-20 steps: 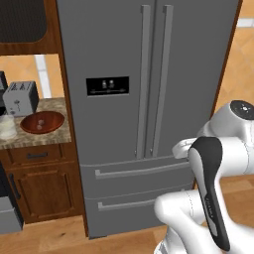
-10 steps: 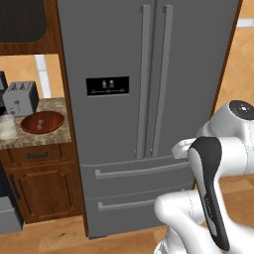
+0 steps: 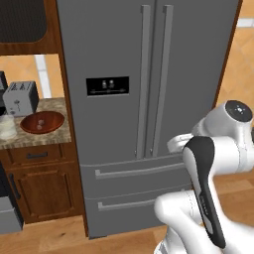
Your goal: Grab a lemon wedge from the fridge and one ice cube from the ice bowl, and put them in the glass of lemonade.
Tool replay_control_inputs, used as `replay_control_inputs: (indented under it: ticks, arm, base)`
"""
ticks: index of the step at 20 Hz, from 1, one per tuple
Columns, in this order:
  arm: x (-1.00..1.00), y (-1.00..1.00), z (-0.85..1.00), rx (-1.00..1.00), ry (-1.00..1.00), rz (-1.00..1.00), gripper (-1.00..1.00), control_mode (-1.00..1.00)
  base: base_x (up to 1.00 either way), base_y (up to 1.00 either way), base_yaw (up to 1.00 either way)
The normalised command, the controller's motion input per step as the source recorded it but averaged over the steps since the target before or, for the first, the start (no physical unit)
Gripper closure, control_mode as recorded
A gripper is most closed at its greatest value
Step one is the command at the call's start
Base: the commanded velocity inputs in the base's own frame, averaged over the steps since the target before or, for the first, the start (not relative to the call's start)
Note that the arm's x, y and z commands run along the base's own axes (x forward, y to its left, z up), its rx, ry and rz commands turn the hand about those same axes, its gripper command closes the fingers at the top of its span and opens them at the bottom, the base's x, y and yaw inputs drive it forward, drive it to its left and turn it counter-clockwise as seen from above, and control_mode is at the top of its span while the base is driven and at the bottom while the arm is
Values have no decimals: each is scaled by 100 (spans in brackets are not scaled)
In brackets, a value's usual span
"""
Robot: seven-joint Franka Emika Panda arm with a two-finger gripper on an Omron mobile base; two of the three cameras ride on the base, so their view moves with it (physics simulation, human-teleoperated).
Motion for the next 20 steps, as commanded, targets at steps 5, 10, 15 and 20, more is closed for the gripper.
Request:
replay_control_inputs:
  ticks: [5,10,15,20]
  arm:
    - [65,32,0,0,-24,2,-100,-100]
    - [70,2,0,0,-14,1,-100,-100]
    - [70,10,1,0,-14,1,-100,-100]
    - [51,15,18,0,-6,0,-100,-100]
  base:
    - [0,0,0]
    - [0,0,0]
    - [0,0,0]
    - [0,0,0]
